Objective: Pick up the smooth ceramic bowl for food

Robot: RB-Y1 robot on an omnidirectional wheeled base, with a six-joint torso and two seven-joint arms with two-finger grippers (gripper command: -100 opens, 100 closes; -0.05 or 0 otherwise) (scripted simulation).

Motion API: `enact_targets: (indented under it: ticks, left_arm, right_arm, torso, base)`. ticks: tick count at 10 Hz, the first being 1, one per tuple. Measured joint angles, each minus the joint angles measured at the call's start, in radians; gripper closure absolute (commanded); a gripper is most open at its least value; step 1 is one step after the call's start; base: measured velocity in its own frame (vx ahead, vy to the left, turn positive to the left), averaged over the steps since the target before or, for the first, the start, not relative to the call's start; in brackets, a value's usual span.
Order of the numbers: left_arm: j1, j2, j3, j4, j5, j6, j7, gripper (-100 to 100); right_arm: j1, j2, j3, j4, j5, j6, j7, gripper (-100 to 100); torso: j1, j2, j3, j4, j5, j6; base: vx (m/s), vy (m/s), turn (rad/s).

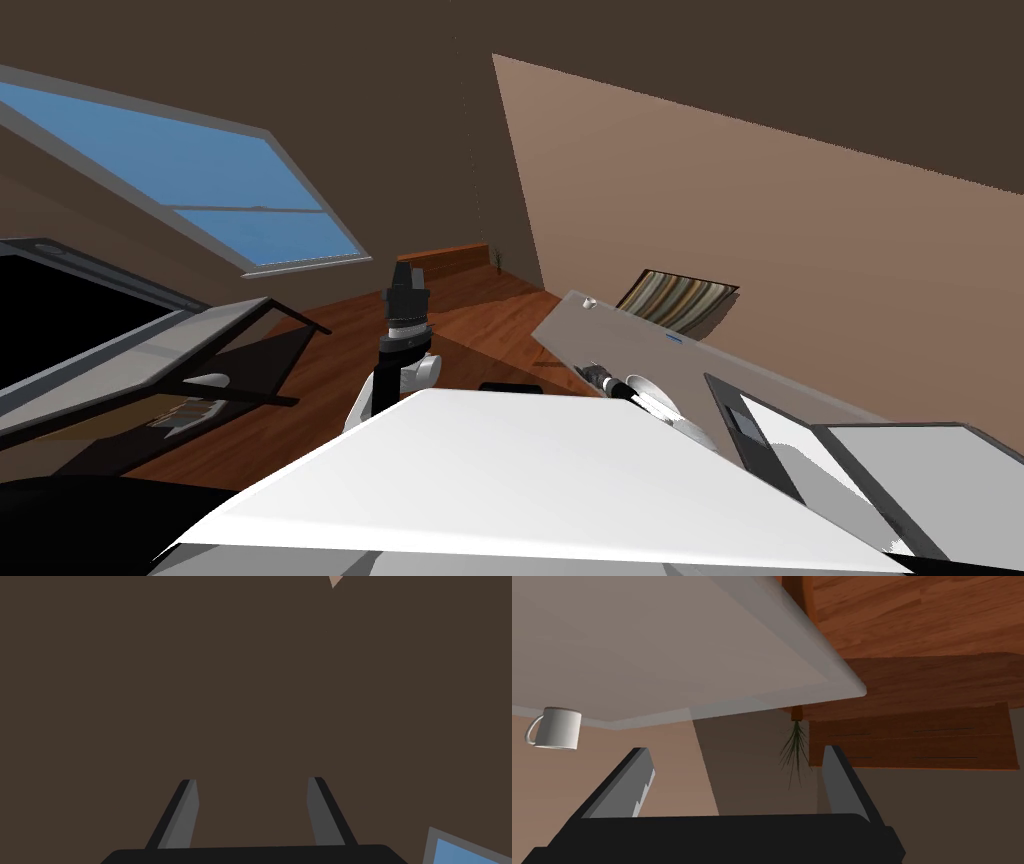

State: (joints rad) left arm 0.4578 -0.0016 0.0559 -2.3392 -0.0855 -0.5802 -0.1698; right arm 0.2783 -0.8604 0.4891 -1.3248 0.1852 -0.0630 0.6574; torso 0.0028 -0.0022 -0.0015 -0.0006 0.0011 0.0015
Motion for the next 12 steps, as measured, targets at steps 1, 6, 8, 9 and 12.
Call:
enact_targets:
  ticks: [1,6,8,9,12]
  left_arm:
    - [0.0,0.0,0.0,0.0,0.0,0.0,0.0,0]
    - [0.0,0.0,0.0,0.0,0.0,0.0,0.0,0]
    - [0.0,0.0,0.0,0.0,0.0,0.0,0.0,0]
    - [0.0,0.0,0.0,0.0,0.0,0.0,0.0,0]
    - [0.0,0.0,0.0,0.0,0.0,0.0,0.0,0]
  right_arm:
    - [-0.003,-0.032,0.022,0.018,-0.002,0.013,0.005,-100]
    - [0.017,-0.089,0.068,0.1,0.01,0.052,0.039,-100]
    - [0.003,-0.103,0.105,0.191,0.019,0.052,0.054,-100]
    - [0.022,-0.114,0.114,0.196,0.026,0.075,0.066,-100]
    - [0.061,-0.137,0.143,0.274,0.045,0.105,0.087,-100]
  torso:
    - [-0.001,0.001,0.0,0.0,0.0,0.0]
    - [-0.002,0.002,0.001,0.0,-0.001,0.0]
    - [-0.003,0.001,0.001,0.0,-0.001,0.0]
    - [-0.003,0.001,0.001,0.0,-0.001,0.0]
    - [-0.005,0.002,0.001,0.0,-0.001,0.001]
  base:
    - [0.051,0.012,0.009]
    - [0.052,0.003,-0.005]
    - [0.074,-0.019,-0.048]
    - [0.067,-0.033,-0.06]
    - [0.068,-0.036,-0.08]
